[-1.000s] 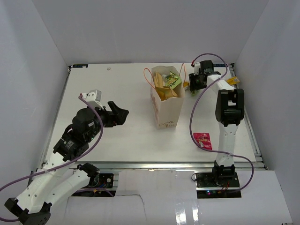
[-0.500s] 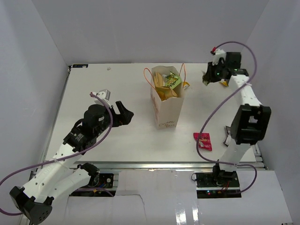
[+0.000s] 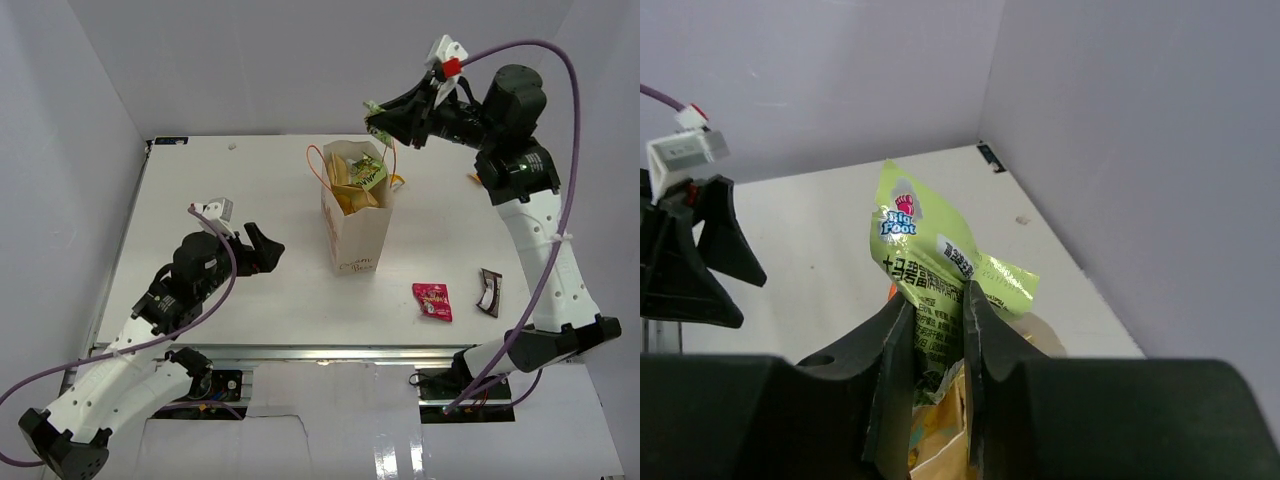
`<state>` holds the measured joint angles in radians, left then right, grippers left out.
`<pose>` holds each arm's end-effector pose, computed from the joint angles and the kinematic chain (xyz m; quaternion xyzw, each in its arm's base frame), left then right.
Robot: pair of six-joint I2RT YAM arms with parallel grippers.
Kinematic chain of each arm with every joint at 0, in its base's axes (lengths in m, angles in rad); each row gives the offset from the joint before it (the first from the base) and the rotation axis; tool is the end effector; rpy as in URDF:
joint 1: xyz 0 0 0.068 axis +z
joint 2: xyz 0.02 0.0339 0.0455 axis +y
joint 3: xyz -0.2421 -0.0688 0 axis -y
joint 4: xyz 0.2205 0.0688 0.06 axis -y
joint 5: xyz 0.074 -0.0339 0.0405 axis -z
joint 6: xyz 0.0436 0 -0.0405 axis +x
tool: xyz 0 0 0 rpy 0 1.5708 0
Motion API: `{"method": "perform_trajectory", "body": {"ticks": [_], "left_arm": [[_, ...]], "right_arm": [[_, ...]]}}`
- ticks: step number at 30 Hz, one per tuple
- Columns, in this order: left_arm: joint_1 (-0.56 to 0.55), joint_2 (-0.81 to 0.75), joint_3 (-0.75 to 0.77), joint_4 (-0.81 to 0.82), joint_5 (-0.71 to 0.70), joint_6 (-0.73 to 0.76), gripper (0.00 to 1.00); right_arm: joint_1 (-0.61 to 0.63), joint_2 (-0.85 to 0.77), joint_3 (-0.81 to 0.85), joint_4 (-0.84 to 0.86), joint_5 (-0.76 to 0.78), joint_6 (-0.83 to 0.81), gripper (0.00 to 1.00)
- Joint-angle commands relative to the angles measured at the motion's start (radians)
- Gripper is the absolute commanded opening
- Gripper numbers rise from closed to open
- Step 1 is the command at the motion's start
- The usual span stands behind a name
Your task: Place the snacks into the paper bag
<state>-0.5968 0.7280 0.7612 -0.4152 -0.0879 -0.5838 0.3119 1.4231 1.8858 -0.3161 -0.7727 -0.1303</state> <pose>0.1400 -0.0905 0.2981 -0.0192 0.8278 -0.2812 0.4851 0.2372 0.1084 0.5204 -0.4110 0.5280 0.3088 0.6760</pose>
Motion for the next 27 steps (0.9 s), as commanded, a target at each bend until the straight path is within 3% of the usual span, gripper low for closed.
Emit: {"method": "perform_trajectory", "body": {"ticks": [1,8,17,23,27], "left_arm": [[0.005,-0.044,-0.017,0.032,0.016,0.004,0.98],[0.005,-0.113,-0.063,0.026,0.014,-0.028,0.98],[0.005,-0.124,-0.074,0.026,0.014,-0.040,0.98],[0.005,-0.110,-0.069,0.033,0.016,-0.039,0.98],[0.005,-0.102,-0.063,0.032,0.017,-0.031,0.98]], "right_arm": [[0.045,0.079,-0.063,-0.040,0.095,0.012,0.08],[0.069,0.129,-0.201,-0.046,0.135,-0.025,0.08],[0.136,0.114,-0.277,-0.055,0.501,-0.061,0.08],[0.191,0.096,-0.297,-0.071,0.590,-0.110,0.09],[0.227,0.082,-0.306,-0.060,0.662,-0.153,0.16]]}}
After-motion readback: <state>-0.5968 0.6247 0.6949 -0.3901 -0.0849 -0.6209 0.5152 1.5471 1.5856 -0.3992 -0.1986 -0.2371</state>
